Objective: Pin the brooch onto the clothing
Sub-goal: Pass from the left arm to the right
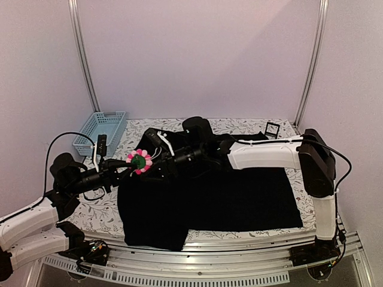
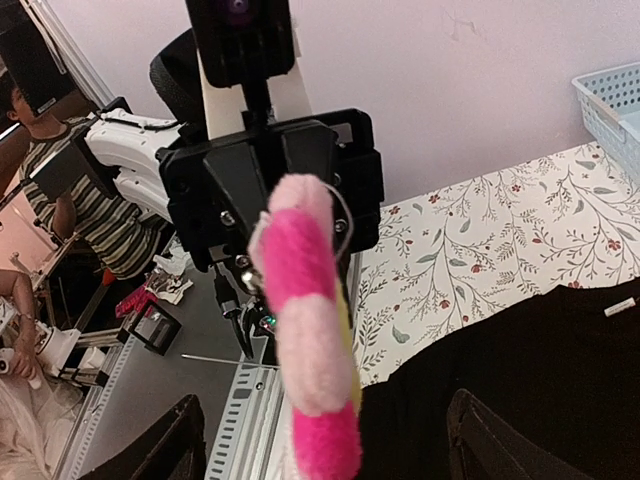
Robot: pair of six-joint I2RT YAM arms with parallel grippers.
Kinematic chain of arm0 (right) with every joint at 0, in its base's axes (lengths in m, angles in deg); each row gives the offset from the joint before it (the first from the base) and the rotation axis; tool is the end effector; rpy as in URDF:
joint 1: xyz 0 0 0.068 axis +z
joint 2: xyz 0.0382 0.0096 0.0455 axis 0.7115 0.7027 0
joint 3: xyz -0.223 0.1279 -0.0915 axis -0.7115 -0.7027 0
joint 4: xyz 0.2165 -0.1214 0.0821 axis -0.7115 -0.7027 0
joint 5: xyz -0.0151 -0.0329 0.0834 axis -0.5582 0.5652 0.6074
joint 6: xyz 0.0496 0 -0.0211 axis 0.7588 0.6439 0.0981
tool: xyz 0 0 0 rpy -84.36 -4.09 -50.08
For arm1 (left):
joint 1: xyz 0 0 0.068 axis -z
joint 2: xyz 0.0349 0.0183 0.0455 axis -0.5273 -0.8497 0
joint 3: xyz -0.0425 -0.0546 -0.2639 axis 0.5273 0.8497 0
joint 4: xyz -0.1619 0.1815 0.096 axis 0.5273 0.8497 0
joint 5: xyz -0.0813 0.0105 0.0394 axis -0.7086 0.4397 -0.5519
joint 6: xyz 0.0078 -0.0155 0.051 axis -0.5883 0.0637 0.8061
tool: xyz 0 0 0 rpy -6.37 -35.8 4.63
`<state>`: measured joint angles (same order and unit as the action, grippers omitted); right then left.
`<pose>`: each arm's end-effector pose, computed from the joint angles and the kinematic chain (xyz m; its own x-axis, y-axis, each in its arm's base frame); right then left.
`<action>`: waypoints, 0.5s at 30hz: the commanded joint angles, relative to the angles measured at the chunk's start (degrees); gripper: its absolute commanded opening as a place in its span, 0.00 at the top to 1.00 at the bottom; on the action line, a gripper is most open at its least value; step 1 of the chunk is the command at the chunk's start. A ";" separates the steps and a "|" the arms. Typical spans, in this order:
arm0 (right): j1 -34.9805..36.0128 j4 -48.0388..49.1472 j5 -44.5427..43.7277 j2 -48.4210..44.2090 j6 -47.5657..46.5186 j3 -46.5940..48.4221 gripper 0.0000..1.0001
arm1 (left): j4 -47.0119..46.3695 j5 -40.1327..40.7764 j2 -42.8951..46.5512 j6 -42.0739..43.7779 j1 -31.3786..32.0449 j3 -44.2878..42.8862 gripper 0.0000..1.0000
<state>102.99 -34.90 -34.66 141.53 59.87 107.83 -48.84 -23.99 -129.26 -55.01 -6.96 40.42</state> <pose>0.2426 0.4322 0.2483 -0.4350 -0.2988 -0.8494 -0.8533 -0.1643 0.4948 0.1437 -0.0910 0.2382 -0.3420 -0.2059 -0.9169 0.8290 0.3933 -0.3975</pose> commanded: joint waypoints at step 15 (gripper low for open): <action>0.21 6.09 -8.11 -4.12 3.75 -0.75 0.35 | -0.69 -1.43 0.32 -0.06 0.76 0.00 1.00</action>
<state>102.99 -30.31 -43.80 134.63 62.43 104.79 -48.77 -25.04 -129.26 -55.05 -6.92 40.42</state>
